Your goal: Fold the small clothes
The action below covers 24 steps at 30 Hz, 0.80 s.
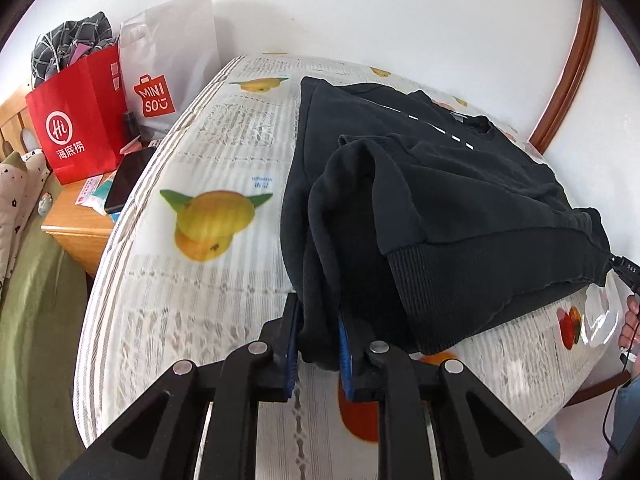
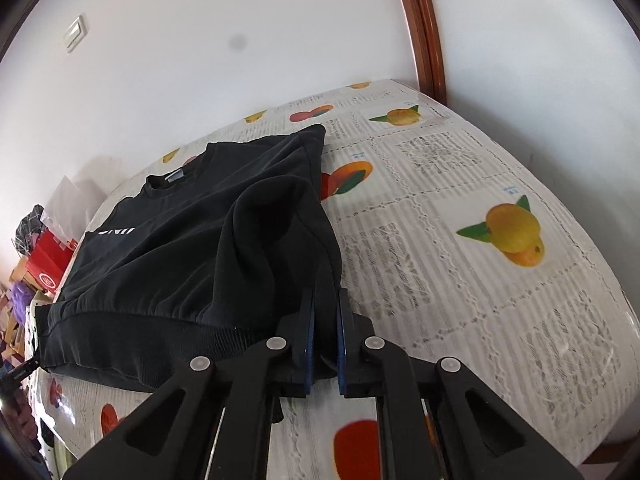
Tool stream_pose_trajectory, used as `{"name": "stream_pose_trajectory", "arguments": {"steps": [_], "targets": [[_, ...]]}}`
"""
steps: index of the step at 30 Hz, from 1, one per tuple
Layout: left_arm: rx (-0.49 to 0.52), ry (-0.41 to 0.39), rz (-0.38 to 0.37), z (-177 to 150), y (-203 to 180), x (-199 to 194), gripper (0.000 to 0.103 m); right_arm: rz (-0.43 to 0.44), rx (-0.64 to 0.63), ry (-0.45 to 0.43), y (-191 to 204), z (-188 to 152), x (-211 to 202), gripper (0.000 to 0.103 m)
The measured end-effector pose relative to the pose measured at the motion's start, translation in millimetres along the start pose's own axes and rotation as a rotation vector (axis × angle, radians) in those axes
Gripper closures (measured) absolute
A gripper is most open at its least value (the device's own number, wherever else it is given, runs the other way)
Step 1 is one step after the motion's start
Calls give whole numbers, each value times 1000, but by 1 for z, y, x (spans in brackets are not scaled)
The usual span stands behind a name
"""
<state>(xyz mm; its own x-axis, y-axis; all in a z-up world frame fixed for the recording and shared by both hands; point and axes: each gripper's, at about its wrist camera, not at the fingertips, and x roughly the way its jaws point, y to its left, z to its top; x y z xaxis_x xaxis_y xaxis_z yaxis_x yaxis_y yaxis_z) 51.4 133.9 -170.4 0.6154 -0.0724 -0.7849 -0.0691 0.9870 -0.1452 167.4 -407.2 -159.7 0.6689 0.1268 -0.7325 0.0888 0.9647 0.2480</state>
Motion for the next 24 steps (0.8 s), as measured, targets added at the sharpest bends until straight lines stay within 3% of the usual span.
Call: {"name": "stream_pose_trajectory", "arguments": {"steps": [5,13,16,19,24], "targets": [[8,7,6,-19,-7,-12,85,-53,-21,-12,-3,-18,-15,93],[-50,1,33,-14,2,-29,74,-133,-82,-87,7,-18,-55,87],[-66,-42,36,-6,4,-43,70,-135,-115,-128,15,-15,-74,68],[-76,-71,-19,-1,0,-55,60,-110,-129,-130,24,-13,-80,66],[-60,-94,-119,3,-18,-59,59,-71,-135,-112,41,-17,-75,65]]}}
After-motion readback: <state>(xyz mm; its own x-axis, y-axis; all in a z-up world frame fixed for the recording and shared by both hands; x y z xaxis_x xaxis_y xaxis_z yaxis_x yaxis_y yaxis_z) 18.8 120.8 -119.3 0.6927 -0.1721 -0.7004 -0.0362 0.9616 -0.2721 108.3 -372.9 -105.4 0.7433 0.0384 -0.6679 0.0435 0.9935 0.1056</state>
